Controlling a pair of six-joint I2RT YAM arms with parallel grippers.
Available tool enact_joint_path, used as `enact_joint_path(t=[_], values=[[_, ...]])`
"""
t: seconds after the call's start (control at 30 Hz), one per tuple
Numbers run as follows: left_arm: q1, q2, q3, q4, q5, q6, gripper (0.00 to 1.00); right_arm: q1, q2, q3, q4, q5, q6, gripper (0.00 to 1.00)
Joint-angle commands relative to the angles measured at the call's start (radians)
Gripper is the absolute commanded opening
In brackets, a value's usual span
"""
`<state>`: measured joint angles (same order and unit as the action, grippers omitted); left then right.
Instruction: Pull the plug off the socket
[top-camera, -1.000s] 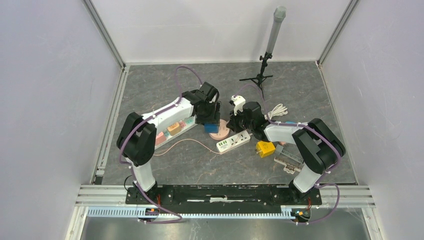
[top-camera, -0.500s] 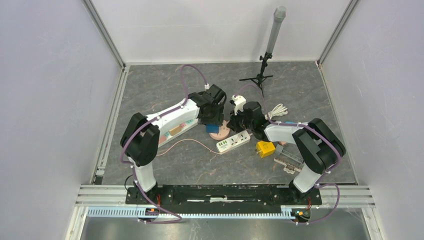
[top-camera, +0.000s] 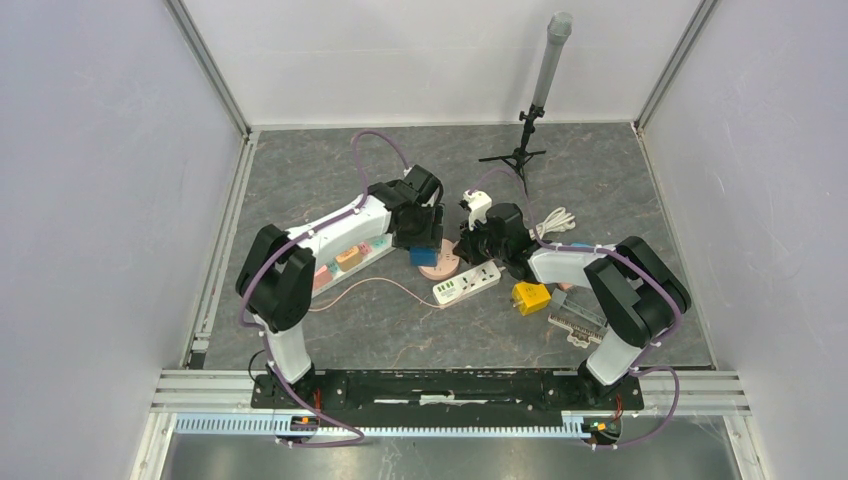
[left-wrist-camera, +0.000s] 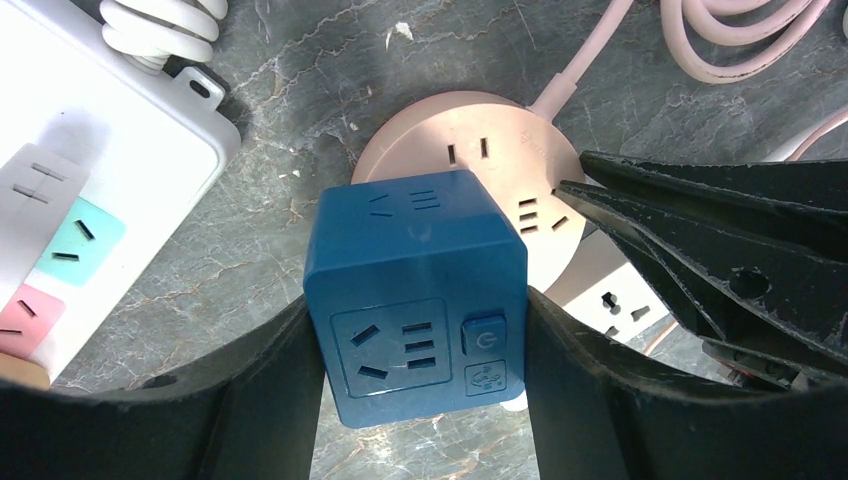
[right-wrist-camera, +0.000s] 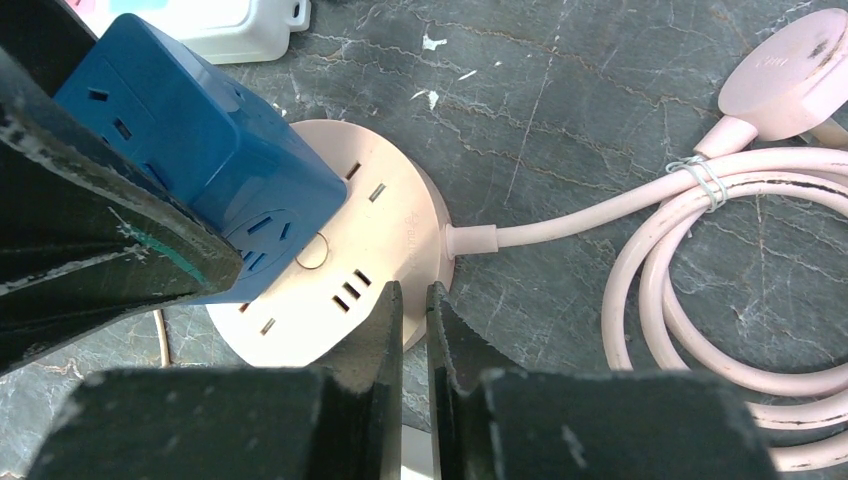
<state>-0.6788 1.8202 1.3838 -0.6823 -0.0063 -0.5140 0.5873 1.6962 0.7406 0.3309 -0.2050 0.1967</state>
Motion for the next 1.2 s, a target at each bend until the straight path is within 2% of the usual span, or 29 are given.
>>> enact_joint_path(t=[0.0,0.1,0.23,0.43,0.5,0.57,0.7,0.8,0.93,1.07,1.17], values=[[-0.021,-0.101,0.029,0.026,0.222,0.05,0.39,0.005,0.087,-0.075,-0.251,0.103,-0.04,0.13],[0.015,-0.14,0.023,0.025,0.272,0.059,0.39,0.005,0.081,-0.073,-0.25,0.105,-0.037,0.13],[0.023,-0.147,0.007,0.037,0.259,0.02,0.38,0.005,0.075,-0.069,-0.252,0.105,-0.033,0.13],[-0.06,-0.111,-0.035,0.064,0.073,-0.065,0.36,0.008,0.078,-0.065,-0.247,0.096,-0.03,0.13],[-0.061,-0.119,-0.044,0.064,0.058,-0.064,0.36,0.008,0.074,-0.067,-0.248,0.096,-0.031,0.13],[-0.055,-0.135,-0.037,0.063,0.09,-0.037,0.36,0.007,0.072,-0.067,-0.25,0.096,-0.032,0.13],[-0.022,-0.15,0.009,0.023,0.279,0.043,0.37,0.008,0.075,-0.067,-0.251,0.092,-0.037,0.13],[0.008,-0.17,0.015,0.011,0.368,0.075,0.37,0.009,0.072,-0.07,-0.248,0.084,-0.044,0.13],[0.045,-0.177,0.014,0.012,0.414,0.065,0.37,0.009,0.073,-0.073,-0.247,0.075,-0.057,0.13],[0.045,-0.147,0.025,0.023,0.319,0.005,0.36,0.015,0.073,-0.076,-0.241,0.067,-0.065,0.13],[-0.015,-0.117,0.005,0.096,0.229,-0.017,0.36,0.029,0.067,-0.074,-0.228,0.044,-0.064,0.14]])
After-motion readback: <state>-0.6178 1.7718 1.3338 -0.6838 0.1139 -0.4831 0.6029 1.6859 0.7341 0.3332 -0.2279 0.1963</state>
